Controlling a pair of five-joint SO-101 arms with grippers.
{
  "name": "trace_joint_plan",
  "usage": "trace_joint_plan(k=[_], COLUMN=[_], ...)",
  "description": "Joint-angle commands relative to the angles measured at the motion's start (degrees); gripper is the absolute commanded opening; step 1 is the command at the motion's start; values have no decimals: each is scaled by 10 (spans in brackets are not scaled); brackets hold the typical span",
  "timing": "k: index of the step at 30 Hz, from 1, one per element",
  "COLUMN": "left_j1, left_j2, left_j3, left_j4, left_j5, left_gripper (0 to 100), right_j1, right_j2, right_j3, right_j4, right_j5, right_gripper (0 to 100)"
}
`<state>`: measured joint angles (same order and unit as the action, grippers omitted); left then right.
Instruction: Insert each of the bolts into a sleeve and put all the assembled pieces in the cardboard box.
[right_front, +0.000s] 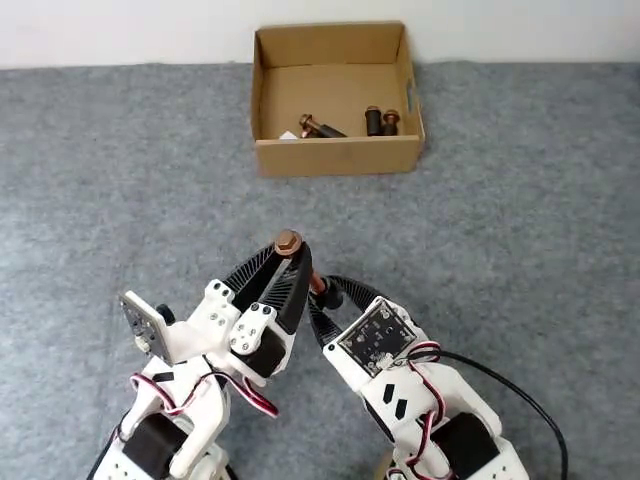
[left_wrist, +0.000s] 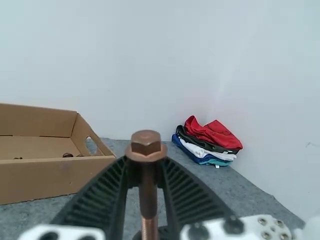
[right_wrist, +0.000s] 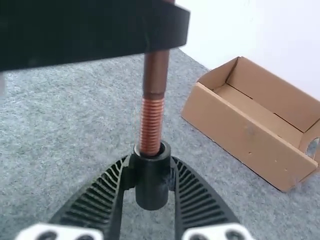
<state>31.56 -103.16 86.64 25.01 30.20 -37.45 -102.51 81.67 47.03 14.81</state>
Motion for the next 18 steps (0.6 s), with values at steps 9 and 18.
trace_joint_plan(k=[9,18], left_j1=[0,-11], left_j2=[-2,-2], left_j3=[-23,9], left_j4=[-22,-18], left_j5=[-10,-10], left_gripper=[5,5], right_j1=[-3,-3], right_j2=[-5,-5], right_j3=[-19,-18], right_j4=[-11,-11], right_j5=[6,6], right_gripper=[9,9])
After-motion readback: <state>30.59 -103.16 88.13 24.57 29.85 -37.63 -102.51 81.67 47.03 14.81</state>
